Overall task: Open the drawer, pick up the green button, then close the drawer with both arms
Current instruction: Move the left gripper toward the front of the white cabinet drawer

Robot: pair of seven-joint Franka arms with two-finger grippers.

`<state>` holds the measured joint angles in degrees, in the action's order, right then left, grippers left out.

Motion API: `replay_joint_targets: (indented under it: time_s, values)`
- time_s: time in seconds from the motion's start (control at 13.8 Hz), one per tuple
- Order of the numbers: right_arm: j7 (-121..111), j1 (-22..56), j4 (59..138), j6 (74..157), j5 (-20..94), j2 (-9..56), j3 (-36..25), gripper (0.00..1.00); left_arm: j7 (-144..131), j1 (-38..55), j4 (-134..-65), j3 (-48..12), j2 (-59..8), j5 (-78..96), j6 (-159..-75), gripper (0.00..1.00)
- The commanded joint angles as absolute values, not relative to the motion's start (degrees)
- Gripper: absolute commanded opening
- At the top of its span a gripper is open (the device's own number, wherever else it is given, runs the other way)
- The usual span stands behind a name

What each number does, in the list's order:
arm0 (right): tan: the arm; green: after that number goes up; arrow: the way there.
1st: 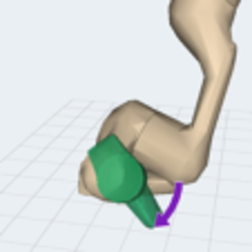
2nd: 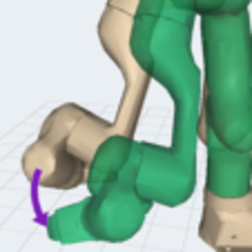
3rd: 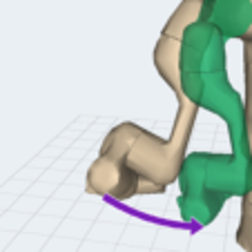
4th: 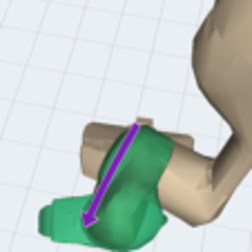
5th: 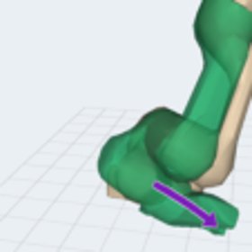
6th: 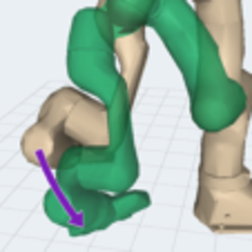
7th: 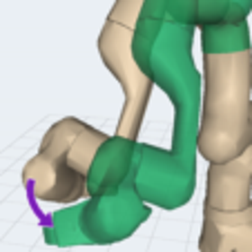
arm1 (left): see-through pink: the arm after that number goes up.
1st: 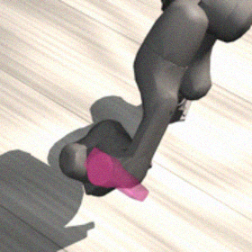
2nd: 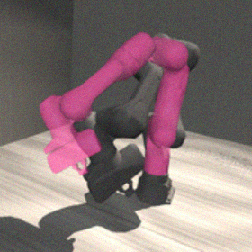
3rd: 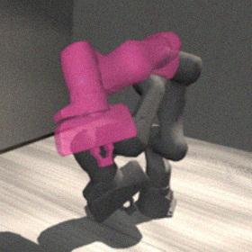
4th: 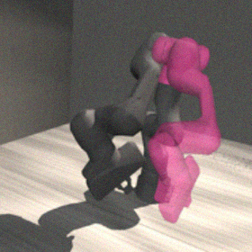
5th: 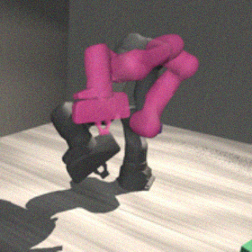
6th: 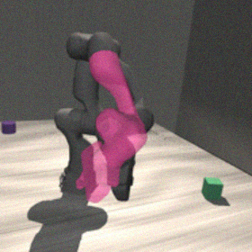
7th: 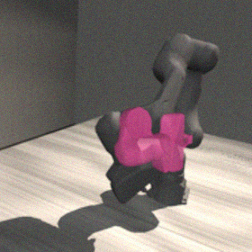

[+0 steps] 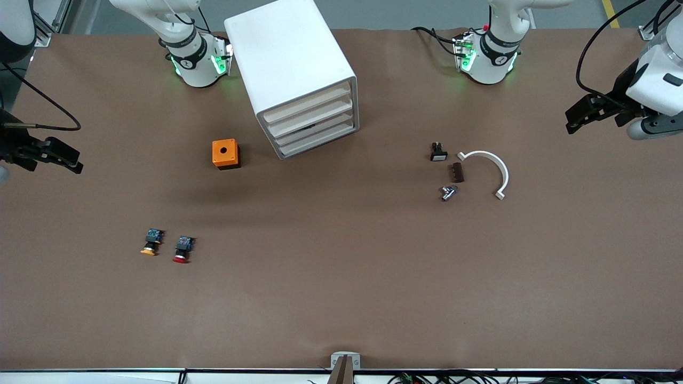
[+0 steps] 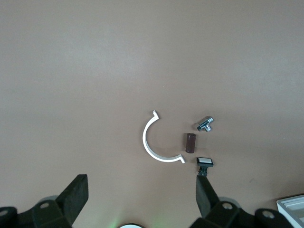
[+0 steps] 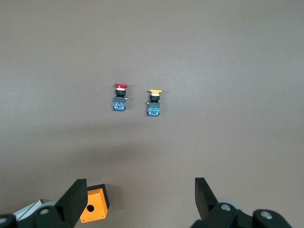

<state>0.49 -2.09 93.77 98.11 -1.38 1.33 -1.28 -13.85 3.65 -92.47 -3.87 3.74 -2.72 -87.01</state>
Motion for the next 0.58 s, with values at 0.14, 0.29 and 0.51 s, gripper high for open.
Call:
replay_joint_targets:
  time_s: [0.14,0.29,0.51]
  values:
    - [0.97,-2.11,95.36,98.53,-1.32,-0.53,-1.05,1.0,-13.63,3.61,-89.92,-4.22,1.85,-3.69,-85.87,1.0]
    - [0.97,-2.11,95.36,98.53,-1.32,-0.44,-1.05,1.0,-13.53,4.04,-89.74,-4.22,-0.07,-3.52,-85.87,1.0]
    - [0.97,-2.11,95.36,98.53,-1.32,-0.44,-1.05,1.0,-13.71,5.26,-88.78,-4.74,-4.03,-3.43,-85.96,1.0]
